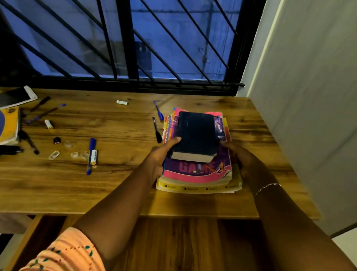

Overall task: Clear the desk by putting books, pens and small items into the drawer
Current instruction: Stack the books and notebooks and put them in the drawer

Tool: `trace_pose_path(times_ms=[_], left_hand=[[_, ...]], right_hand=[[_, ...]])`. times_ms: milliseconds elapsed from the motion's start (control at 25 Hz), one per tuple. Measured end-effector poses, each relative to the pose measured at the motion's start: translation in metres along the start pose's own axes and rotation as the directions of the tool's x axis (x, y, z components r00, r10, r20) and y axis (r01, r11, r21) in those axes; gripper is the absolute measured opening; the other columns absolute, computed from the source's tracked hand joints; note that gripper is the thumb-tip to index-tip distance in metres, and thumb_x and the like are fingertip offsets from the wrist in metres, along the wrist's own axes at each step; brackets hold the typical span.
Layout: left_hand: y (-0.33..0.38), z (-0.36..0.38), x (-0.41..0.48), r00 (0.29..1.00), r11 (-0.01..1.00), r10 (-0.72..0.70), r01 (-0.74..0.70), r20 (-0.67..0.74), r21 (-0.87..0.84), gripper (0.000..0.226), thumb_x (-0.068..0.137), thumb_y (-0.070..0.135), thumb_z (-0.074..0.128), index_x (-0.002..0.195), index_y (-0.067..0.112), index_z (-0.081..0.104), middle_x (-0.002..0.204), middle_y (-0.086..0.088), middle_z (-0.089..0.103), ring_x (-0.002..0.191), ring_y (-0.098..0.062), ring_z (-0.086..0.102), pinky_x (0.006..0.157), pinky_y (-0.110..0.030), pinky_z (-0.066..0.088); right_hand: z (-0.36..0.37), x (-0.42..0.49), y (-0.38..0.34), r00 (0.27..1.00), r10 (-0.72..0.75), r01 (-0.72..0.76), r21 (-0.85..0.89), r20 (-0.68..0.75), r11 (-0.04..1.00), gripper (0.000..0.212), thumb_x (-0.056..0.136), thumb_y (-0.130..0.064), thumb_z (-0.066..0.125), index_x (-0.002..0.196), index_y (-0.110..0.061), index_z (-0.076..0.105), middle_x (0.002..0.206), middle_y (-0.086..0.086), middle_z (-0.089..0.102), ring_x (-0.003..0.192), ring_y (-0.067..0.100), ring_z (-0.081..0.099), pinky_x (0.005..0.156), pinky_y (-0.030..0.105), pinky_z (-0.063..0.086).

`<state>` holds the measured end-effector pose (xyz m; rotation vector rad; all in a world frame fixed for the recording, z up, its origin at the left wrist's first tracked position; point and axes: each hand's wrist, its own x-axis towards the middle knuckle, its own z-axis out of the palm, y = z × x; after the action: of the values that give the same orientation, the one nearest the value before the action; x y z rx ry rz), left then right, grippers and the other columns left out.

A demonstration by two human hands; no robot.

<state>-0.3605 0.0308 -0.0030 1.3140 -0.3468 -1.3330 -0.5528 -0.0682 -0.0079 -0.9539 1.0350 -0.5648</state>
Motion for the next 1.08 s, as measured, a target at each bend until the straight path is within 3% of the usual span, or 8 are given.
trace_pose_path(times_ms=[200, 440, 600, 720, 840, 960, 1080], left_hand=[[-0.014, -0.008, -0.006, 0.999, 0.997, 0.051, -0.051, -0.002, -0.055, 0.056, 0.075, 0.032, 0.073, 0.121, 0.008, 0.052, 0.111, -0.020, 0.066, 0.091, -0.031, 0.068, 0.067, -0.042, 0.059], [-0.015, -0.007, -0.045, 0.993, 0.985, 0.115, -0.109, 0.036, -0.132, 0.024, 0.084, 0.032, 0.063, 0.100, 0.014, 0.063, 0.080, -0.009, 0.073, 0.067, -0.020, 0.071, 0.062, -0.035, 0.060], [-0.019, -0.005, -0.094, 0.992, 0.990, 0.097, -0.087, 0.086, -0.110, 0.017, 0.086, 0.030, 0.060, 0.093, 0.014, 0.061, 0.067, -0.005, 0.073, 0.059, -0.018, 0.070, 0.055, -0.031, 0.059], [-0.031, -0.008, -0.133, 0.981, 0.987, 0.104, -0.083, 0.162, -0.135, 0.013, 0.089, 0.024, 0.057, 0.098, 0.015, 0.060, 0.068, -0.003, 0.073, 0.060, -0.015, 0.070, 0.053, -0.027, 0.058], [-0.049, -0.010, -0.167, 0.971, 0.990, 0.069, -0.038, 0.231, -0.133, 0.011, 0.090, 0.017, 0.054, 0.099, 0.014, 0.061, 0.071, -0.002, 0.073, 0.060, -0.014, 0.070, 0.051, -0.026, 0.057], [-0.068, -0.012, -0.186, 0.960, 0.995, -0.015, 0.043, 0.278, -0.093, 0.035, 0.086, 0.015, 0.059, 0.120, 0.010, 0.055, 0.092, -0.007, 0.069, 0.067, -0.016, 0.071, 0.055, -0.028, 0.058], [-0.090, -0.017, -0.198, 0.965, 0.996, -0.068, 0.079, 0.253, -0.037, 0.031, 0.083, 0.012, 0.063, 0.113, 0.013, 0.057, 0.092, -0.006, 0.069, 0.077, -0.019, 0.068, 0.064, -0.032, 0.059]], right_hand=[[0.007, -0.011, -0.005, 0.995, -0.079, 0.079, -0.008, -0.055, 0.997, 0.041, 0.071, -0.037, 0.075, 0.107, -0.022, 0.063, 0.112, 0.011, 0.067, 0.104, 0.030, 0.063, 0.096, 0.049, 0.048], [0.011, -0.060, -0.031, 0.984, -0.176, 0.174, -0.053, -0.039, 0.983, 0.042, 0.079, -0.039, 0.067, 0.113, -0.015, 0.059, 0.100, 0.010, 0.069, 0.094, 0.029, 0.066, 0.090, 0.049, 0.050], [0.016, -0.112, -0.028, 0.971, -0.233, 0.229, -0.075, -0.044, 0.970, 0.018, 0.085, -0.039, 0.059, 0.094, -0.024, 0.062, 0.097, 0.009, 0.069, 0.088, 0.025, 0.067, 0.085, 0.045, 0.052], [0.012, -0.149, -0.010, 0.984, -0.175, 0.173, -0.038, -0.041, 0.984, 0.030, 0.081, -0.039, 0.064, 0.106, -0.023, 0.061, 0.099, 0.009, 0.072, 0.088, 0.027, 0.070, 0.073, 0.042, 0.057], [0.006, -0.181, 0.015, 0.993, -0.096, 0.091, -0.076, -0.065, 0.993, 0.028, 0.079, -0.032, 0.066, 0.103, -0.019, 0.060, 0.078, 0.005, 0.075, 0.067, 0.022, 0.072, 0.054, 0.037, 0.058], [-0.009, -0.201, 0.041, 0.991, -0.056, 0.044, -0.102, -0.122, 0.994, 0.041, 0.066, -0.030, 0.069, 0.104, -0.018, 0.058, 0.069, 0.002, 0.074, 0.058, 0.019, 0.070, 0.050, 0.035, 0.058], [-0.020, -0.216, 0.064, 0.992, -0.022, 0.009, -0.102, -0.127, 0.995, 0.047, 0.058, -0.027, 0.068, 0.103, -0.018, 0.056, 0.065, -0.001, 0.073, 0.055, 0.016, 0.070, 0.048, 0.032, 0.057]])
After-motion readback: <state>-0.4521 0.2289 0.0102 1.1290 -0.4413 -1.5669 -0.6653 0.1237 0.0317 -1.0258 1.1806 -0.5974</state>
